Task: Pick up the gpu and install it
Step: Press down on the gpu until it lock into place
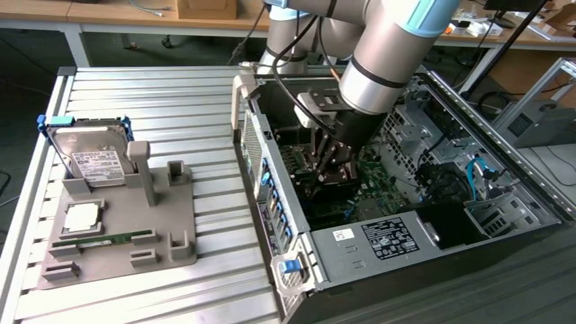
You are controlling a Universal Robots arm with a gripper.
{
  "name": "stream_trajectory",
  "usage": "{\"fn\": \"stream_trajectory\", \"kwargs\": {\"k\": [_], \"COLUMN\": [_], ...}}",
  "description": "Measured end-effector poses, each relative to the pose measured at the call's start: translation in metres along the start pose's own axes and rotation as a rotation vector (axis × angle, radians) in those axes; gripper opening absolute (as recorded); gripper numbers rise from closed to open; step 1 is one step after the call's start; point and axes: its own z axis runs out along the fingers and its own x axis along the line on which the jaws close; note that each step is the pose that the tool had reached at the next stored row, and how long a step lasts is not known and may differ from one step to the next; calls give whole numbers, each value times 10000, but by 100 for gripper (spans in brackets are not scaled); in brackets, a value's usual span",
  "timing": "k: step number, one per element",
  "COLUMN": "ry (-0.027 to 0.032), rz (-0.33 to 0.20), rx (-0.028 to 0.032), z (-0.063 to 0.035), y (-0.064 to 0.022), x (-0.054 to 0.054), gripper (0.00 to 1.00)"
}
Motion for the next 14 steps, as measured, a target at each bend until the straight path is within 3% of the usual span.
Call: {"fn": "stream_trajectory", "kwargs": {"k": [7, 14], "ry": [1, 2], "rz": [1, 1], "rx": [-2, -4], "z": [16, 27], "y": [3, 79], "x": [0, -3], "gripper": [11, 11]}}
